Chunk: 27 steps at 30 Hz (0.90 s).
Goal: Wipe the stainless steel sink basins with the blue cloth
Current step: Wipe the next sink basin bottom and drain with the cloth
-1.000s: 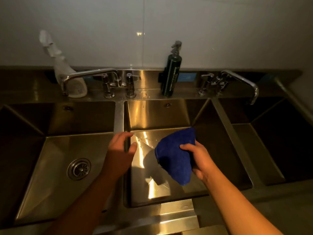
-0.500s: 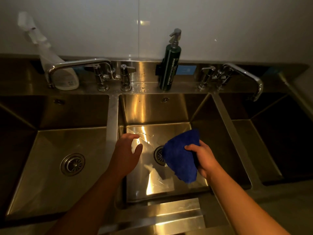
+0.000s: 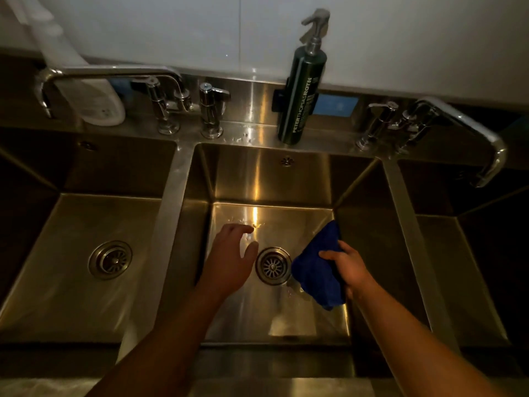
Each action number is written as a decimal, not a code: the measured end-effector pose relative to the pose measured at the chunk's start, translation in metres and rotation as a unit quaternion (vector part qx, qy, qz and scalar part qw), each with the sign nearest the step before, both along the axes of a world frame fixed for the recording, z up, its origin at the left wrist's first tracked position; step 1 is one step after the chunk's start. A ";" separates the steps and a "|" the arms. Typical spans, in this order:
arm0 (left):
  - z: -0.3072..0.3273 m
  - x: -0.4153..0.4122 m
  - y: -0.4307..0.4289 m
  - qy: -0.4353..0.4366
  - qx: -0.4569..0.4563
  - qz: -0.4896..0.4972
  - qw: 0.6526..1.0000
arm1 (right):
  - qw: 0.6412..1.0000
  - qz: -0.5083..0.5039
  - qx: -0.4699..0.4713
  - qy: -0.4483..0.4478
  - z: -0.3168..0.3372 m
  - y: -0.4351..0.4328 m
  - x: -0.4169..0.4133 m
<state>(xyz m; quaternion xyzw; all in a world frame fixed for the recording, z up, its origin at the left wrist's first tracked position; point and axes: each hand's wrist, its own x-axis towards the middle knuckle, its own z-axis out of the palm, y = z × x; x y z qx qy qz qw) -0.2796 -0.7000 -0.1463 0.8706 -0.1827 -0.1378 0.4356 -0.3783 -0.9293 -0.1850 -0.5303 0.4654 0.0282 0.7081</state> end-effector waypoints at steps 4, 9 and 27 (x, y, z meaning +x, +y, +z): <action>-0.028 0.000 -0.028 0.025 0.011 -0.001 1.000 | 0.999 -0.014 0.031 -0.004 -0.033 -0.023 0.013; -0.056 0.006 -0.051 0.059 0.020 0.009 0.998 | 0.989 -0.051 0.131 -0.040 -0.077 -0.038 0.023; -0.161 0.033 -0.028 0.032 0.302 -0.032 0.952 | 0.736 0.357 -0.499 0.286 -0.143 -0.021 0.026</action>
